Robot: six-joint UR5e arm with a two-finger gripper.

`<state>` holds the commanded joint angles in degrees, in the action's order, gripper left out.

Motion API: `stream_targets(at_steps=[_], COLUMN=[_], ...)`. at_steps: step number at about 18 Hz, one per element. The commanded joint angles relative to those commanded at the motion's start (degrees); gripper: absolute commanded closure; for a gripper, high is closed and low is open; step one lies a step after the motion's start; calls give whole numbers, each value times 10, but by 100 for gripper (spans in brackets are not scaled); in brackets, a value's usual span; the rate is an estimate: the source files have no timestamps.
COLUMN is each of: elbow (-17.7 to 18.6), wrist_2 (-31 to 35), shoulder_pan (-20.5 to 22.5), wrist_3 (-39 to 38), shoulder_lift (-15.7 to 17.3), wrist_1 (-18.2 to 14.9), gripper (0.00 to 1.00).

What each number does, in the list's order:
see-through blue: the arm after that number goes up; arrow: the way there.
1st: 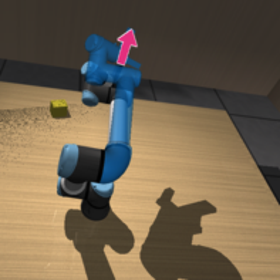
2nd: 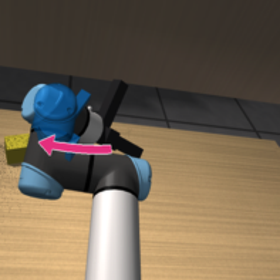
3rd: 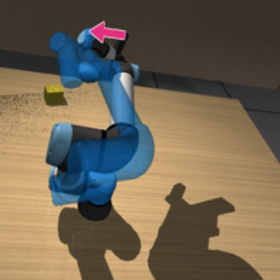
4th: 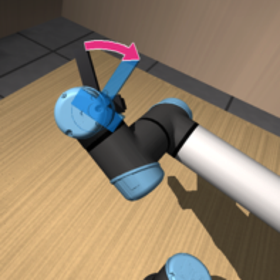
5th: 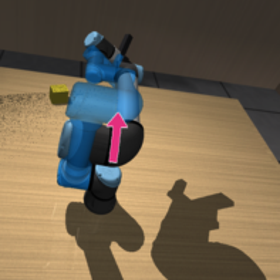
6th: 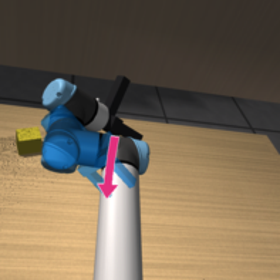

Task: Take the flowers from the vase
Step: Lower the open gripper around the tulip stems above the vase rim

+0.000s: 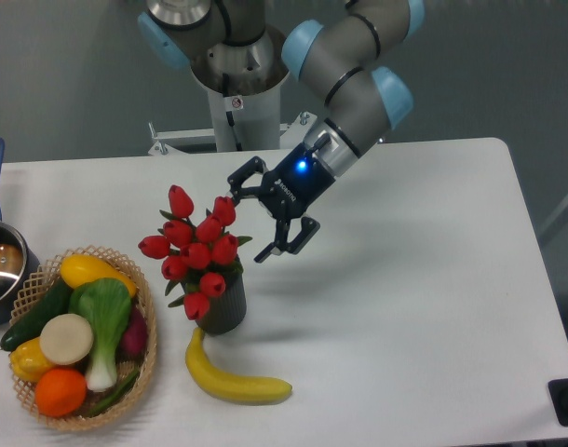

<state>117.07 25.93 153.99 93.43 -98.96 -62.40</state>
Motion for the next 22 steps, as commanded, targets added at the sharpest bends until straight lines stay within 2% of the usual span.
stream_targets(at_steps=[6, 11, 14, 15, 18, 19, 20, 22], elbow=[-2, -8, -11, -11, -18, -21, -25, -34], wrist_2=[-9, -21, -24, -27, -27, -26, -26, -22], shoulder_pan=[-20, -34, -39, -42, -43, -42, -42, -42], wrist_3=[-23, -71, -75, -76, -75, -76, -76, -77], shoulder_lift=[0, -8, -16, -17, -19, -19, -19, -20], wrist_1=[7, 49, 55, 55, 55, 55, 55, 55], gripper=[0, 0, 0, 10, 72, 85, 94, 99])
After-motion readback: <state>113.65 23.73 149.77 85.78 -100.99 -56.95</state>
